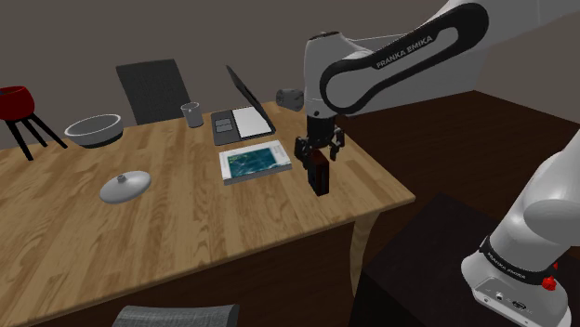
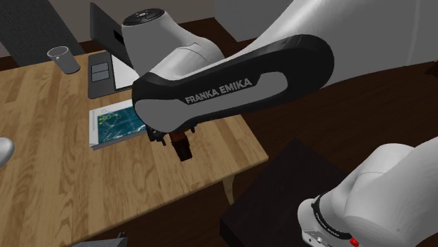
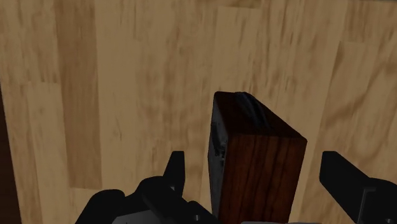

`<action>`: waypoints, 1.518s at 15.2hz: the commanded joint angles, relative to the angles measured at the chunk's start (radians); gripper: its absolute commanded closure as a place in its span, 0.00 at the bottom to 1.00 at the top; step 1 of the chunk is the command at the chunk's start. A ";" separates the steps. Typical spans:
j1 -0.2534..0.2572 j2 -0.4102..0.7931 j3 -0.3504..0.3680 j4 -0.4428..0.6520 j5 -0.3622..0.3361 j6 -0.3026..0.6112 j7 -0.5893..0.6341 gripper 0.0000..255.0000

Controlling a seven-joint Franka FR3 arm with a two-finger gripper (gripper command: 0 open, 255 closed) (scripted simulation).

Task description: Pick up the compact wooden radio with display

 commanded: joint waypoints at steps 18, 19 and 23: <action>0.000 -0.011 -0.001 0.023 0.003 -0.032 -0.001 1.00; 0.000 -0.016 -0.002 0.031 0.005 -0.046 -0.002 1.00; -0.001 -0.034 -0.005 0.068 0.010 -0.100 -0.006 1.00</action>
